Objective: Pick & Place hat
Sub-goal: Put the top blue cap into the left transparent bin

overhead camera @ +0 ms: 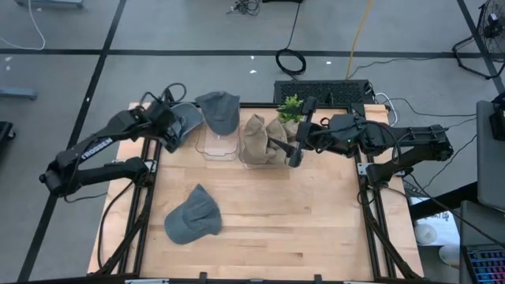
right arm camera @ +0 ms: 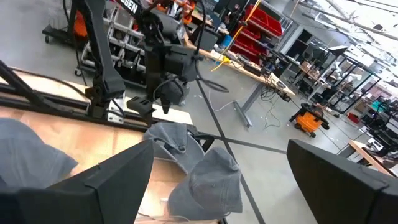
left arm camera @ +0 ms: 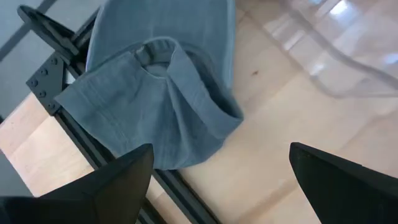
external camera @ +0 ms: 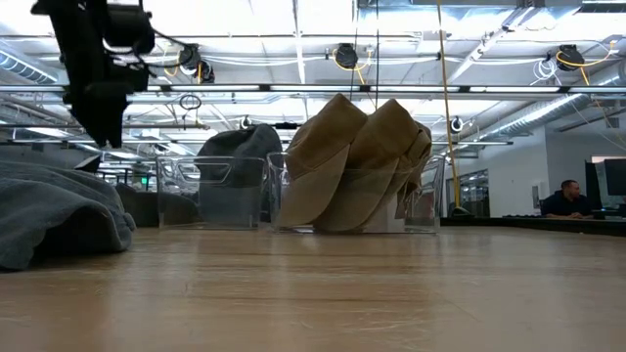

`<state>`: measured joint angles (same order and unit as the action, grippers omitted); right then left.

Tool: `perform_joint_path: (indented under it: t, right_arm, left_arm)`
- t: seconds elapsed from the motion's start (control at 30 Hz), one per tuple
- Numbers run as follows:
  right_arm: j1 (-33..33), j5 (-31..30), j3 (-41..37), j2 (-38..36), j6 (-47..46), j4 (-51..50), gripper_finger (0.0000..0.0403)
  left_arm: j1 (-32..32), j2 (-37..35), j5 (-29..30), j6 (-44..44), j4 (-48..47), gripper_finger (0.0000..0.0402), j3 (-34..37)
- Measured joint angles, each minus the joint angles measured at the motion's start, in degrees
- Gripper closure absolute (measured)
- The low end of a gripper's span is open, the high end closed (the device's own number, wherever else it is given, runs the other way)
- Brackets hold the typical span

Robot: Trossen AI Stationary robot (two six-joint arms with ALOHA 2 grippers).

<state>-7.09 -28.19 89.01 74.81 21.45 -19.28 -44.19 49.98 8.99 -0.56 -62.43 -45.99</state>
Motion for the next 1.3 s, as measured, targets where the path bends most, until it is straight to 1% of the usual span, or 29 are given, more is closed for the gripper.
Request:
perform_joint_path:
  t: [0.03, 0.2, 0.4, 0.63, 0.73, 0.83, 1.0, 1.3]
  right_arm:
    - [0.00, -0.02, 0.00, 0.00, 0.21, -0.10, 0.0044]
    - [0.00, 0.16, 0.00, 0.00, 0.29, 0.03, 0.0044]
    - [0.00, 0.20, 0.00, 0.00, 0.29, -0.08, 0.0044]
    - [0.00, 0.20, 0.00, 0.00, 0.73, -0.80, 0.0044]
    - [0.02, 0.20, 0.00, 0.00, 0.95, -0.95, 0.0044]
    - [0.02, 0.20, 0.00, 0.00, 2.51, -1.03, 0.0044]
    - [0.02, 0.16, 0.00, -0.43, 3.30, -2.49, 0.0044]
    - [0.02, -0.04, -0.04, -1.28, 3.31, -3.79, 0.0044]
  left_arm:
    - [0.06, 0.36, 0.46, -0.05, 0.55, 0.0021, 0.67]
    - [0.41, 3.87, 3.49, -1.75, 2.73, 0.0020, -0.45]
    - [1.84, 8.99, 3.50, -11.13, 0.98, 0.0021, -0.40]
    - [3.91, 15.65, 3.07, -11.58, 1.63, 0.0021, -0.51]
    - [5.17, 18.16, 3.12, -13.63, 6.12, 0.0021, -0.52]
    - [5.82, 20.16, 4.53, -14.19, 9.84, 0.0021, -0.60]
    - [5.38, 23.40, 6.51, -13.43, 10.26, 0.0021, -0.48]
    - [3.10, 26.40, 5.77, -13.68, 12.88, 0.0021, 0.47]
